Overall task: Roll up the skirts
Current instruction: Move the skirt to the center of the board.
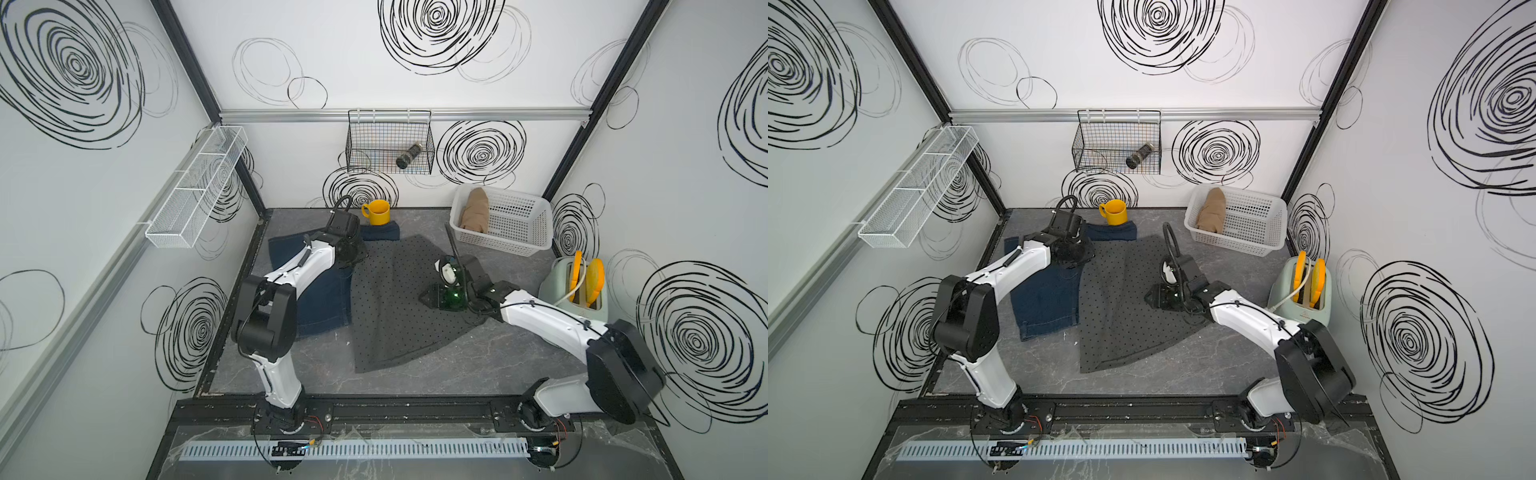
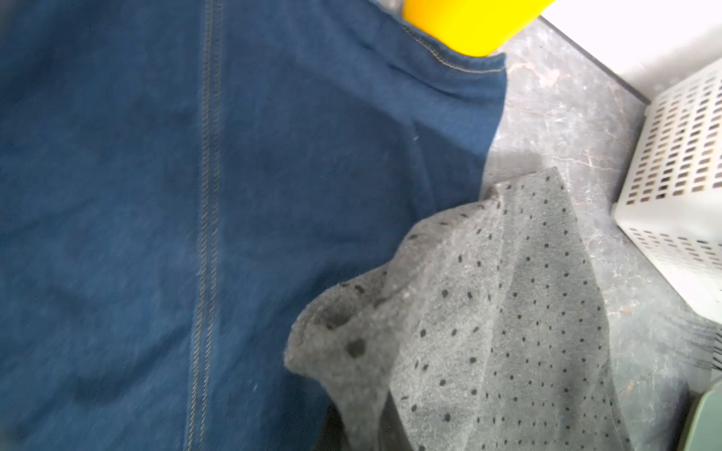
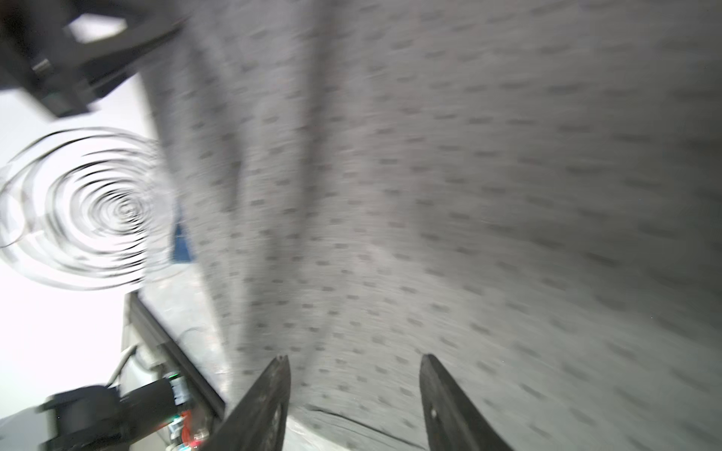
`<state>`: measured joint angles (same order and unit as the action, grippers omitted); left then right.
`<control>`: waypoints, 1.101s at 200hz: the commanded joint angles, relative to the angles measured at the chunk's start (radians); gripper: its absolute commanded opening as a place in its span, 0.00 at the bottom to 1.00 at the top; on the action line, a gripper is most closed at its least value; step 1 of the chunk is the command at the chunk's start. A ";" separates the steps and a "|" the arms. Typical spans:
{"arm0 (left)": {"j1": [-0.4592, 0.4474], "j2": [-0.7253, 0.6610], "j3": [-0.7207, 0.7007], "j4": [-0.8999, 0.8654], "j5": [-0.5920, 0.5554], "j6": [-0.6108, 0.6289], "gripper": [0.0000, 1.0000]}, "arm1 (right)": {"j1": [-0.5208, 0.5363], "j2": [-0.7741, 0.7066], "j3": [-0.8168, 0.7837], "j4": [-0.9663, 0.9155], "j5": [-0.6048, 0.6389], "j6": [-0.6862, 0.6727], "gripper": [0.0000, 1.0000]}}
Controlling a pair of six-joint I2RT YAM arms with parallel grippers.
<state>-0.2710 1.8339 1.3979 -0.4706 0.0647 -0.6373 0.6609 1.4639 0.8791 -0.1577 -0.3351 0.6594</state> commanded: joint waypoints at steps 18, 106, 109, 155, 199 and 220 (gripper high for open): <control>0.046 -0.020 -0.015 -0.016 -0.046 0.020 0.70 | 0.130 0.221 0.115 0.029 0.001 0.080 0.51; -0.184 -0.663 -0.660 -0.015 0.015 -0.179 0.98 | 0.076 -0.004 -0.041 -0.162 0.277 0.133 0.53; -0.195 -0.681 -0.680 -0.016 0.016 -0.192 0.98 | 0.058 -0.028 -0.053 -0.170 0.278 0.132 0.54; -0.362 -0.868 -0.977 0.166 0.104 -0.396 0.88 | -0.299 -0.215 -0.169 -0.227 0.257 -0.013 0.54; -0.536 -0.861 -1.079 0.201 0.009 -0.519 0.93 | -0.510 -0.066 -0.158 -0.209 0.193 -0.047 0.52; -0.527 -0.858 -1.142 0.298 0.033 -0.546 0.81 | -0.587 0.067 -0.123 -0.232 0.110 -0.077 0.44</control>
<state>-0.7998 0.9638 0.3378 -0.2657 0.1066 -1.0897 0.1463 1.4158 0.7250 -0.3367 -0.1326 0.6327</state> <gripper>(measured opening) 0.888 0.491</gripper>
